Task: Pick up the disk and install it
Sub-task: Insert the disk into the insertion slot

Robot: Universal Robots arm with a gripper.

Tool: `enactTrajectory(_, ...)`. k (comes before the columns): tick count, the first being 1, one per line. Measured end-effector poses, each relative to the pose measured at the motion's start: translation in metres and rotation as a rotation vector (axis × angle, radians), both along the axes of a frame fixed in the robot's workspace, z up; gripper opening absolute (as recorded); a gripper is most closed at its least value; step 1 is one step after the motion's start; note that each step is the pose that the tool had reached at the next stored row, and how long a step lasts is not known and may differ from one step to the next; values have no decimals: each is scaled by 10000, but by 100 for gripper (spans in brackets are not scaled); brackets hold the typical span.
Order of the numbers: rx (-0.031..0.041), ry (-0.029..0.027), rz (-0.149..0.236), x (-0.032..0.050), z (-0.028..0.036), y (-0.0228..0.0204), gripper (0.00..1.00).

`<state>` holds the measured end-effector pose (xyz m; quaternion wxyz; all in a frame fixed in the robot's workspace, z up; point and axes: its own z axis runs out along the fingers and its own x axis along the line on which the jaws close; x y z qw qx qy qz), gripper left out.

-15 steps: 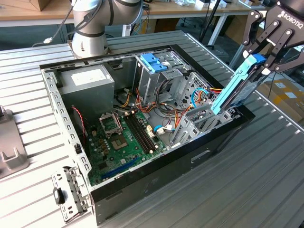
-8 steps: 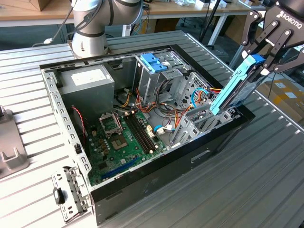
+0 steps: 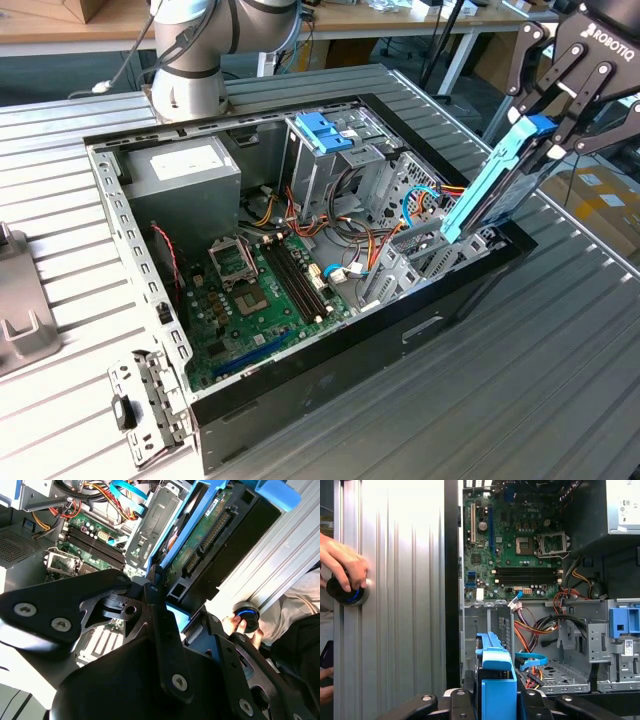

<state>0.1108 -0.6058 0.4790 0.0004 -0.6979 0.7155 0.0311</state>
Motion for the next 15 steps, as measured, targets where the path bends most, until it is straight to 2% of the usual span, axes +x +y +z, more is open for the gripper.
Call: enactTrajectory(15, 0, 0, 0, -42, -1, 0, 37)
